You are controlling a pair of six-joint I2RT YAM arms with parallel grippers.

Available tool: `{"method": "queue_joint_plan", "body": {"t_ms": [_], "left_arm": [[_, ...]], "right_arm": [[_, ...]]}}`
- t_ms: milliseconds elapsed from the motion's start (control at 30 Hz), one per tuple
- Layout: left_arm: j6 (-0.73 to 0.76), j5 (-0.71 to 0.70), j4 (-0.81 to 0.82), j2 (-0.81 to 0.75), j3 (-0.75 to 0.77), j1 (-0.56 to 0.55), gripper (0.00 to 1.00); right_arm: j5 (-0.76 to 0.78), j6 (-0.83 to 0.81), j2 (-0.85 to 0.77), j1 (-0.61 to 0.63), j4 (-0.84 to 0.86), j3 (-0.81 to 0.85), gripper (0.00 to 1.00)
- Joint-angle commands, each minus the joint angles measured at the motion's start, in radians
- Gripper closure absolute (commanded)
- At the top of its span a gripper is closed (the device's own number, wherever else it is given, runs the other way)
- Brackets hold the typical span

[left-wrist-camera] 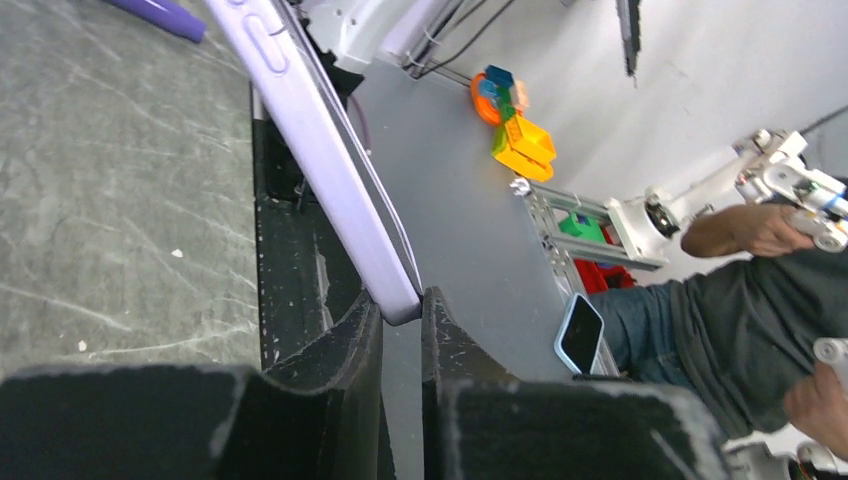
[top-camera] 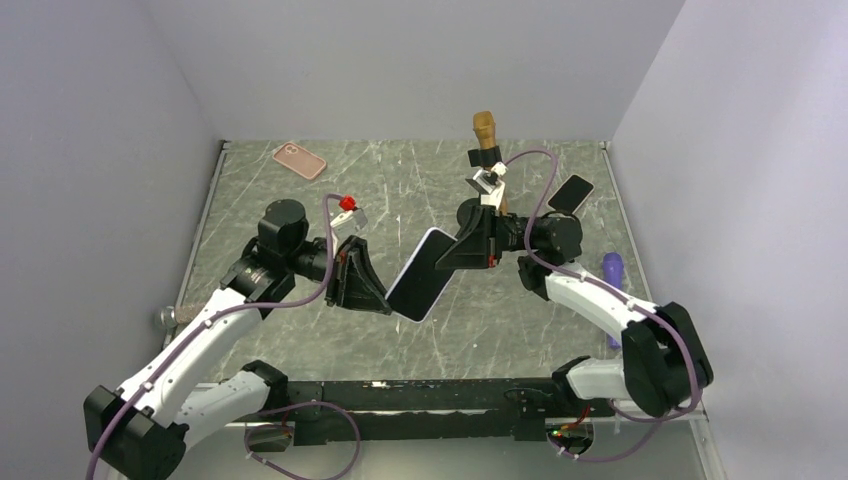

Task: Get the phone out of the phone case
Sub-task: Remove the phone case from the phone.

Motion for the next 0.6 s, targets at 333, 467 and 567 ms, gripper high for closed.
{"method": "queue_joint_plan", "body": {"t_ms": [333,467,567], "left_arm": [[0.322,-0.036,-0.080,0.147,0.108,0.004,1.00],[0.267,-0.115,-0.070,0.214,0.126,0.036,1.00],[0.180,-0.167,-0.017,0.239,0.112,0.072,1.00]], "right_arm": [[0.006,0.459,0.033,0.035,0.481,0.123,1.00],[0.014,0.466,0.009,0.047,0.481,0.132,1.00],[0.025,0.456,0.001,0.047,0.472,0.126,1.00]]}}
